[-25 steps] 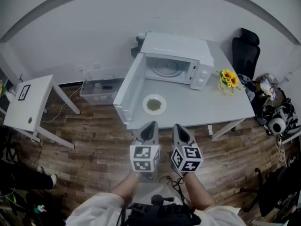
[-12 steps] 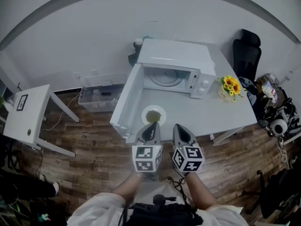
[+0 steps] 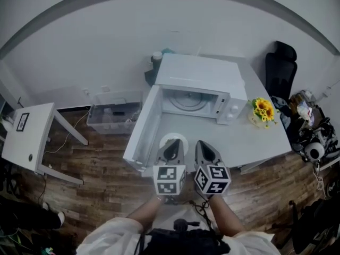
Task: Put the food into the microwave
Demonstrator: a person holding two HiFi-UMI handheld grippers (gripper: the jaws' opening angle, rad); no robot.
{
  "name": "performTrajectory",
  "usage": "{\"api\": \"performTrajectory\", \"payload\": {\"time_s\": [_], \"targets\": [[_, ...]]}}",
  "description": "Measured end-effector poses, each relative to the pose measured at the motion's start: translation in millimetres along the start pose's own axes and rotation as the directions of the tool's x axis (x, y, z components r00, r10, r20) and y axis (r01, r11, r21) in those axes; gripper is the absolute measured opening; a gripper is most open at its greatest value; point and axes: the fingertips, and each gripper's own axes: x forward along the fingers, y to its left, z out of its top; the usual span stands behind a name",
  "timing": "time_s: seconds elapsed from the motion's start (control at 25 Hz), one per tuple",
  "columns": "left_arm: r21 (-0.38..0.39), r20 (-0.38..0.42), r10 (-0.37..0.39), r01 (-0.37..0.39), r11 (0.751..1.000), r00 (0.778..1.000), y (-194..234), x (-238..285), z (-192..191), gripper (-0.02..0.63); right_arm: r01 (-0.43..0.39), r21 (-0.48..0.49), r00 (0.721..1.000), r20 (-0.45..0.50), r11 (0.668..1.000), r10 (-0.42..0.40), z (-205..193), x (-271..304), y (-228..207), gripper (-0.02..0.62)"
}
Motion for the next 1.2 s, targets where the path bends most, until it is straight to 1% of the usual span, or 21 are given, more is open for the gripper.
{"api": "performTrajectory", "payload": {"time_s": [0.2,0.6,0.76,0.92,1.04,1.2], "targets": [[-0.008,0.005,-0.008,0.008,1.000,1.000,7.5,24.8,8.5,0.009,0.008,0.013,1.000,0.018,1.000,-0.008,12.1,25.1,-8.5,0.017],[-0.034,-0.049,0.007,-0.009,0.999,0.999,18.0,56.4,-3.4,0.009,-0.009,-0.016,0.999,-0.041,1.000,0.009,10.7,58.6,-16.1,0.017],[-0.050,-0.080,0.038,-0.042,0.998,0.996,19.0,64.6,-13.2,0.009,-0.045,-0.012,0.996,-0.078,0.999,0.044,3.2,68.5,-24.9,0.017],[-0.068,-0.115,0.060,-0.068,0.995,0.992,20.0,69.4,-23.7,0.009,-0.083,-0.034,0.989,-0.122,0.996,0.078,-4.2,78.4,-28.3,0.017],[-0.076,-0.127,0.093,-0.103,0.992,0.987,24.6,72.8,-30.4,0.009,-0.116,-0.040,0.983,-0.150,0.992,0.109,-10.3,88.2,-29.0,0.018],[-0.113,-0.162,0.113,-0.132,0.985,0.980,23.6,73.9,-48.6,0.011,-0.151,-0.037,0.970,-0.198,0.988,0.141,-25.9,96.2,-33.0,0.025]]}}
